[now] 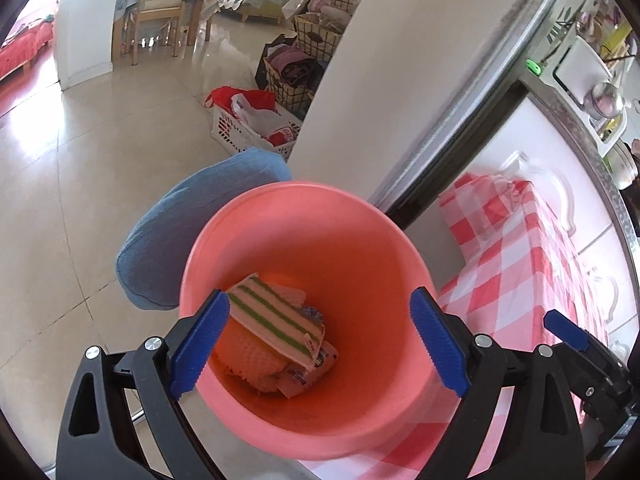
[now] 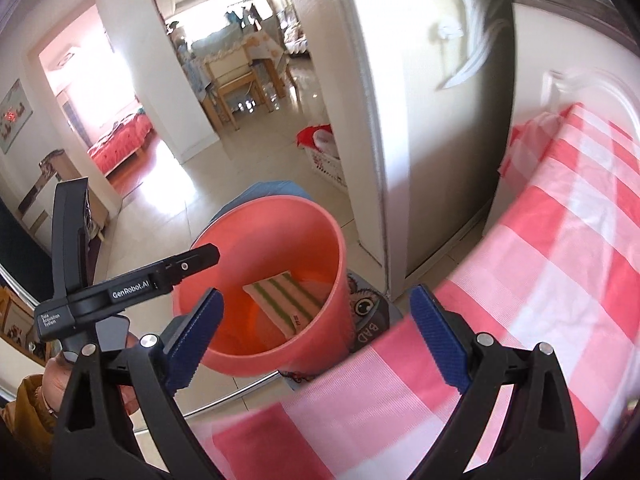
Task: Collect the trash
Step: 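Move both open tools back toward the snack bags on the table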
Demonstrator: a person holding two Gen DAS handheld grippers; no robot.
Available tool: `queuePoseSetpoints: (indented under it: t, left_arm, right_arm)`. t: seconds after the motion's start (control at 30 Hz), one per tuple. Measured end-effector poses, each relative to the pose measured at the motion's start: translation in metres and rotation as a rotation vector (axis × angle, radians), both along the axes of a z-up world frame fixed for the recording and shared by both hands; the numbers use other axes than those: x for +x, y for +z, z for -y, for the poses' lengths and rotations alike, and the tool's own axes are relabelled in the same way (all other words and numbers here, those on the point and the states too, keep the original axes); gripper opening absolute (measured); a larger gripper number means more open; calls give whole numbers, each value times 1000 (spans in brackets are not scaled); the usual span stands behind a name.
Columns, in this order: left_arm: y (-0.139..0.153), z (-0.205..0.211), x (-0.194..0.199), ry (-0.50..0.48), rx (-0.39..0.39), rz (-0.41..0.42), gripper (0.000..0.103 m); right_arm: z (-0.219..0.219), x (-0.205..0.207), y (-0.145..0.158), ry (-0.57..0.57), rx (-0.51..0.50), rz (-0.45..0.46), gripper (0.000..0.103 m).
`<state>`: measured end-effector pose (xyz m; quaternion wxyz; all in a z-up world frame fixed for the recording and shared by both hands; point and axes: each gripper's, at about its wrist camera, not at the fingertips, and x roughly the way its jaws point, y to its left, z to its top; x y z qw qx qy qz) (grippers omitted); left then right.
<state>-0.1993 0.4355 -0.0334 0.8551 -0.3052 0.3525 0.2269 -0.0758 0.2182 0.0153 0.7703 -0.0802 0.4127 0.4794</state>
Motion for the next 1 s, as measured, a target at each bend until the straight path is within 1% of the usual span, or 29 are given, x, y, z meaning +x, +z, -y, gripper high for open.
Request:
queuePoseSetpoints:
  t: [0.2,0.43,0.67,0.77,1.0]
  left_arm:
    - [18,25,6,-48,17,22,91]
    - [39,68,18,-151,30,50,91]
    - [57,113,27,-245,55,66,91]
    - [63,133,32,-278,63,66,91]
    - [75,177,42,-358,83,65,91]
  right_arm:
    - [36,-5,5,-61,27,11,95]
    - [86,-8,20,-162,79,32,95]
    - [144,-17,32,-263,130,78,95]
    - [169,-20,35,-305,134,122,95]
    - [221,-21,46,-396,184,141,95]
